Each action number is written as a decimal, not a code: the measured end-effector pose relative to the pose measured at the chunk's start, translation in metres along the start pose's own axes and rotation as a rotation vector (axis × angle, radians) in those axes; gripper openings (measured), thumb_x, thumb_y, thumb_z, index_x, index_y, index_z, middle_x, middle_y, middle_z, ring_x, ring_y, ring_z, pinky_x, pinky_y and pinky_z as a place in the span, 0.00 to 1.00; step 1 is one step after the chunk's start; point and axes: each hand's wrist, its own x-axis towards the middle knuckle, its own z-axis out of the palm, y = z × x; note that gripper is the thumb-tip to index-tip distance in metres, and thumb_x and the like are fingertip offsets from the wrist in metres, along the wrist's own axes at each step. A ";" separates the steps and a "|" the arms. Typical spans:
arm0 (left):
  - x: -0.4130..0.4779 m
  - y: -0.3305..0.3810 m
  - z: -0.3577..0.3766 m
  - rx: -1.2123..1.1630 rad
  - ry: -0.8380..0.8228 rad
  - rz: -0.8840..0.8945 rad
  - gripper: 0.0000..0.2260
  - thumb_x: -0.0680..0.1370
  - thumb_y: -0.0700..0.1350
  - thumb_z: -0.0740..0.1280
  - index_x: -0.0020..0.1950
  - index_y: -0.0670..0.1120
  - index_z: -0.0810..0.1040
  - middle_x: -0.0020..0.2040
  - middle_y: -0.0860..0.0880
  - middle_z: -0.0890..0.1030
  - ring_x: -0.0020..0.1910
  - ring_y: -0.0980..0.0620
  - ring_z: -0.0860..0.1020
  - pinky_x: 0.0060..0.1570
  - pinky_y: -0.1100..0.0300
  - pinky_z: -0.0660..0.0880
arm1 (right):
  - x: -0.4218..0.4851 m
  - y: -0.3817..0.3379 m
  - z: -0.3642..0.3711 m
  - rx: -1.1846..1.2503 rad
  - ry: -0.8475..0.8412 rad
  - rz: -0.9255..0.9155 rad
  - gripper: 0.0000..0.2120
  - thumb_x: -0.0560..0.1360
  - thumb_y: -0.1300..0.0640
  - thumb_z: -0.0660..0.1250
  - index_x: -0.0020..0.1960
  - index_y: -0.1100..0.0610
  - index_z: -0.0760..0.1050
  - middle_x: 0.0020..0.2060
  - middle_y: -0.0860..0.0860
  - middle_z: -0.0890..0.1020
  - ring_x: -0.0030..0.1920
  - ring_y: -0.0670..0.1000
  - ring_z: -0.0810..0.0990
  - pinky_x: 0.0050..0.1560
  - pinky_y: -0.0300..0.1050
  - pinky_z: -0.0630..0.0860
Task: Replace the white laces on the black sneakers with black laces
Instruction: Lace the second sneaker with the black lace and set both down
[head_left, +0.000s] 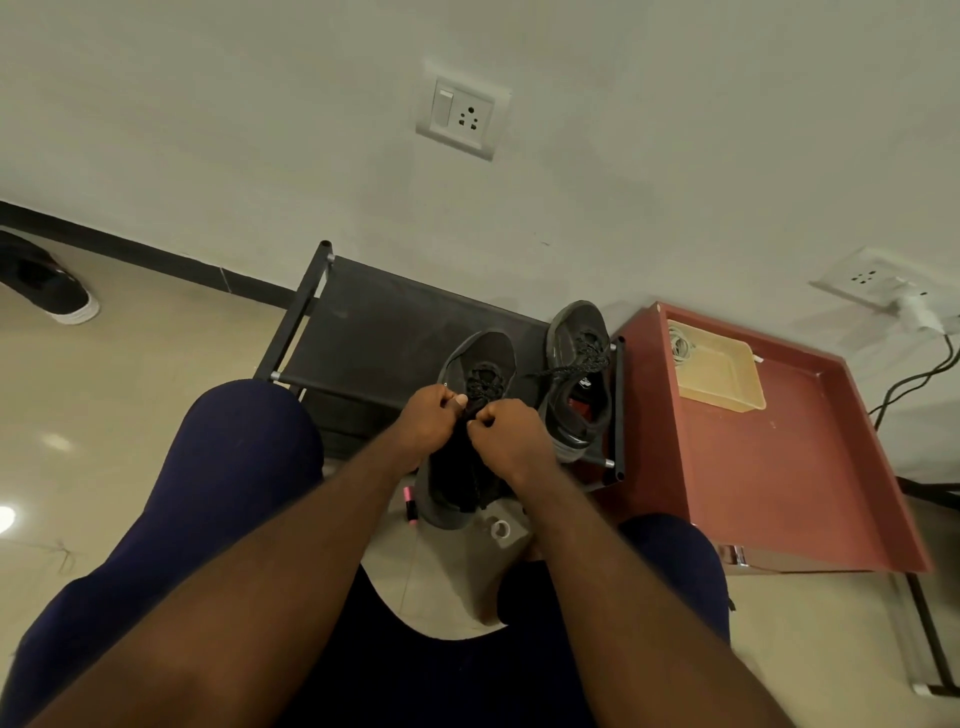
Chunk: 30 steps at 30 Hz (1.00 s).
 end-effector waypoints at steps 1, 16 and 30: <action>0.002 -0.001 0.000 -0.004 0.038 -0.013 0.11 0.83 0.44 0.62 0.45 0.39 0.76 0.38 0.45 0.76 0.38 0.50 0.73 0.41 0.55 0.70 | 0.000 -0.002 -0.001 -0.013 0.007 0.004 0.14 0.74 0.54 0.65 0.30 0.55 0.73 0.30 0.51 0.78 0.36 0.54 0.80 0.34 0.46 0.73; 0.013 0.004 -0.026 -1.073 0.299 -0.399 0.13 0.86 0.44 0.52 0.43 0.44 0.68 0.33 0.47 0.74 0.30 0.51 0.75 0.35 0.56 0.76 | -0.001 -0.006 0.000 -0.025 0.093 0.054 0.09 0.75 0.52 0.66 0.40 0.53 0.81 0.37 0.49 0.83 0.39 0.52 0.82 0.40 0.47 0.81; 0.000 0.012 -0.035 0.445 -0.205 0.272 0.11 0.80 0.52 0.67 0.47 0.46 0.83 0.41 0.48 0.81 0.41 0.53 0.79 0.41 0.58 0.74 | 0.003 0.000 -0.002 0.129 -0.007 0.028 0.11 0.75 0.58 0.61 0.35 0.54 0.75 0.34 0.52 0.81 0.39 0.57 0.82 0.41 0.52 0.80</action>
